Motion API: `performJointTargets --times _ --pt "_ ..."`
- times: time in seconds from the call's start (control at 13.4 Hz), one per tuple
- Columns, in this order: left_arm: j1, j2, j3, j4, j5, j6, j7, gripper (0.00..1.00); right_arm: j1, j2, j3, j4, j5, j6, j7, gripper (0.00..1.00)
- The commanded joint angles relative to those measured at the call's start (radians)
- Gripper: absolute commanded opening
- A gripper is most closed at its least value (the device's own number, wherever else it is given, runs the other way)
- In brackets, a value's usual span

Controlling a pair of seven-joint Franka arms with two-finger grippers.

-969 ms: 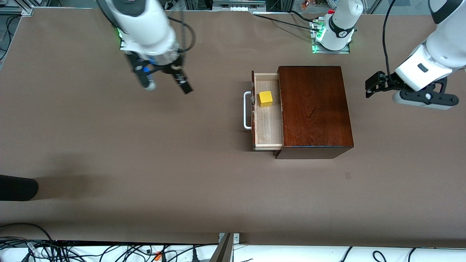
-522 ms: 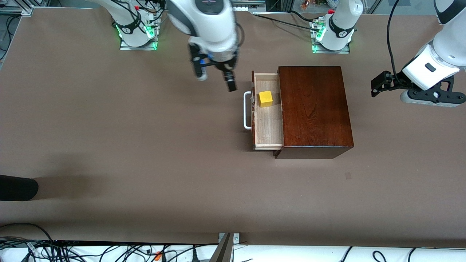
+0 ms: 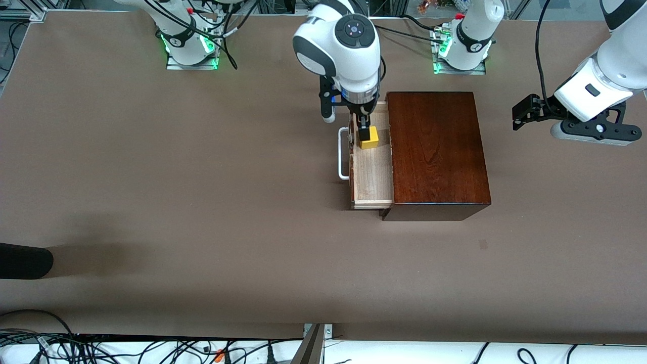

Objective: Open drawer, take yellow block, close drawer
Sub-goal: 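Lower the right gripper into the drawer over the yellow cube, then close the right gripper on the yellow cube and lift it out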

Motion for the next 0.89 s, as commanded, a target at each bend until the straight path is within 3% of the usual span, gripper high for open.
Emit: performJointTargets --times 0.0,0.75,0.82 --pt "0.013 -0.026 -0.014 -0.005 0.027 -0.069 -0.007 1.0 0.029 0.052 -0.025 0.043 -0.035 0.021 0.033 1.0" --pt "0.017 -0.037 -0.002 -0.007 0.047 -0.033 -0.008 1.0 0.11 0.159 -0.082 0.037 -0.044 0.102 0.035 1.0" --pt "0.023 -0.037 -0.002 -0.01 0.047 -0.013 -0.007 1.0 0.11 0.163 -0.082 0.037 -0.043 0.101 0.036 0.91"
